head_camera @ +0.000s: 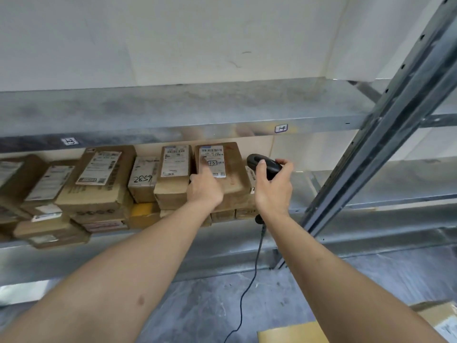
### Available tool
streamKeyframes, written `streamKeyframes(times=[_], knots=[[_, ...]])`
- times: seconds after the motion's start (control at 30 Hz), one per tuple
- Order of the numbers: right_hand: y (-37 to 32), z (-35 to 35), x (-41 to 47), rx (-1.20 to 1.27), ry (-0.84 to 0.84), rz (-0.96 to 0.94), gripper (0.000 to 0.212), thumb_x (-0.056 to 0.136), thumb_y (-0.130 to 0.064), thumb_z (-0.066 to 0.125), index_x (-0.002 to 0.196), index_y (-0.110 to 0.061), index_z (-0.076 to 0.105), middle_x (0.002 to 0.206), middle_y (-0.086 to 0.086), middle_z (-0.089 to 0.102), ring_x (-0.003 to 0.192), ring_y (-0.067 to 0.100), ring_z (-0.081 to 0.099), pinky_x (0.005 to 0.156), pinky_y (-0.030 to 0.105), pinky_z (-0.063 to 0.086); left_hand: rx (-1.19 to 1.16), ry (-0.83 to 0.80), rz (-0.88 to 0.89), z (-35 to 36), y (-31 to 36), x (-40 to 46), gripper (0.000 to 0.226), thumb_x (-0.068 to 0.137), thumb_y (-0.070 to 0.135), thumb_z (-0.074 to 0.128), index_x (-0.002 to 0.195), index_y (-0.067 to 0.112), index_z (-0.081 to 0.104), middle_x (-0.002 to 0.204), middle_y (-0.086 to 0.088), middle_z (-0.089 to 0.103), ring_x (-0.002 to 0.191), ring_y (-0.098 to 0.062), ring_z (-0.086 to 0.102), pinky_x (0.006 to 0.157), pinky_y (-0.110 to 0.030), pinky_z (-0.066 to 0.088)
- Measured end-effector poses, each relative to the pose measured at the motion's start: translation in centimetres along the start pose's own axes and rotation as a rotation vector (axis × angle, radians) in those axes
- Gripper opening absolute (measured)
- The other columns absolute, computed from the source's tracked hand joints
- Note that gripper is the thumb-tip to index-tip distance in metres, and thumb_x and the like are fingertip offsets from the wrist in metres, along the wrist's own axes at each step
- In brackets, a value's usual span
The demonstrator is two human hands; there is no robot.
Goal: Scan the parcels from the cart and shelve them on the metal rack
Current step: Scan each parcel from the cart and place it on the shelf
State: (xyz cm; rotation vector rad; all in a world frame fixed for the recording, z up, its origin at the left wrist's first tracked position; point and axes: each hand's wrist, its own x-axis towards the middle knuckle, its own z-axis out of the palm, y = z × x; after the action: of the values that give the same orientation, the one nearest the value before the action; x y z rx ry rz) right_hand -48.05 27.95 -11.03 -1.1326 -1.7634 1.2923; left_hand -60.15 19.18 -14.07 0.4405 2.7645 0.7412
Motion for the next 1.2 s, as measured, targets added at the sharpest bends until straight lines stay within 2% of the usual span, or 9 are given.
streamKeyframes(times=[0.1,0.17,0.23,0.3,0.47,0.63,0.8,0.97,1.2], knots=[[0.2,-0.2,0.4,-0.012,-0.009,-0.008,0.033,0.105,-0.044,0.054,0.128,-0.024,0.041,0.103,-0.001,0.065,0.095,0.023,0.065,0.087,0.038,0.051,0.242,0.056,0.222,-0.1,1.1,0.0,0.054,0.099,0.021,0.059,0.150,0.019,0.043,0.156,-0.023,0.033,0.131,-0.047,0.049,0.106,-0.053,0.049],[0.4,-0.4,0.7,-0.020,-0.005,-0.012,0.034,0.105,-0.044,0.054,0.129,-0.023,0.042,0.099,-0.005,0.064,0.095,0.022,0.065,0.085,0.036,0.050,0.317,0.030,0.414,0.2,1.5,0.4,0.048,0.101,0.040,0.059,0.146,0.024,0.052,0.166,-0.015,0.027,0.145,-0.045,0.036,0.117,-0.055,0.040],[0.5,-0.5,0.9,-0.029,0.003,-0.012,0.035,0.105,-0.045,0.054,0.129,-0.024,0.042,0.096,-0.009,0.063,0.094,0.022,0.065,0.084,0.036,0.049,0.398,-0.073,0.520,0.7,1.5,0.8,0.064,0.099,0.064,0.049,0.154,0.033,0.045,0.170,-0.010,0.025,0.154,-0.043,0.022,0.126,-0.057,0.022],[0.6,-0.5,1.1,-0.033,0.004,-0.007,0.035,0.104,-0.046,0.054,0.129,-0.024,0.042,0.096,-0.008,0.064,0.094,0.022,0.065,0.083,0.035,0.048,0.477,-0.131,0.551,1.1,1.2,1.2,0.071,0.097,0.073,0.042,0.160,0.041,0.034,0.172,-0.010,0.021,0.156,-0.042,0.016,0.127,-0.058,0.014],[0.7,-0.6,1.0,-0.034,0.010,-0.013,0.035,0.105,-0.045,0.054,0.130,-0.024,0.041,0.105,-0.001,0.067,0.096,0.022,0.066,0.085,0.037,0.049,0.537,-0.164,0.541,1.2,0.4,2.1,0.061,0.102,0.073,0.030,0.160,0.058,0.019,0.175,-0.009,0.006,0.159,-0.045,0.001,0.128,-0.062,0.004],[1.0,-0.4,0.9,-0.045,0.033,-0.003,0.034,0.104,-0.046,0.054,0.128,-0.025,0.041,0.102,-0.004,0.066,0.095,0.022,0.066,0.088,0.042,0.054,0.556,-0.183,0.553,0.6,-0.2,2.5,0.058,0.104,0.071,0.027,0.159,0.061,0.011,0.175,-0.009,0.000,0.159,-0.047,-0.006,0.128,-0.062,-0.002],[0.6,0.2,-0.2,-0.039,0.055,-0.002,0.033,0.105,-0.043,0.055,0.128,-0.023,0.042,0.102,-0.003,0.066,0.094,0.021,0.066,0.085,0.040,0.053,0.591,-0.240,0.585,-0.6,-0.6,2.8,0.063,0.102,0.073,0.029,0.160,0.060,0.009,0.176,-0.009,0.001,0.159,-0.046,-0.002,0.128,-0.062,0.001],[-0.4,0.7,-2.5,-0.027,0.124,0.017,0.033,0.104,-0.045,0.055,0.126,-0.025,0.041,0.103,-0.003,0.067,0.095,0.018,0.066,0.083,0.038,0.053,0.583,-0.245,0.644,-2.4,-0.7,2.5,0.070,0.103,0.068,0.036,0.165,0.041,0.019,0.174,-0.010,0.014,0.155,-0.048,0.019,0.128,-0.060,0.014],[-2.2,1.7,-8.5,-0.016,0.346,0.048,0.033,0.104,-0.047,0.053,0.126,-0.027,0.040,0.104,-0.001,0.064,0.093,0.021,0.065,0.082,0.036,0.049,0.536,-0.237,0.887,-4.5,-0.7,0.3,0.064,0.105,0.055,0.042,0.161,0.025,0.033,0.163,-0.010,0.034,0.145,-0.044,0.036,0.120,-0.055,0.032]])
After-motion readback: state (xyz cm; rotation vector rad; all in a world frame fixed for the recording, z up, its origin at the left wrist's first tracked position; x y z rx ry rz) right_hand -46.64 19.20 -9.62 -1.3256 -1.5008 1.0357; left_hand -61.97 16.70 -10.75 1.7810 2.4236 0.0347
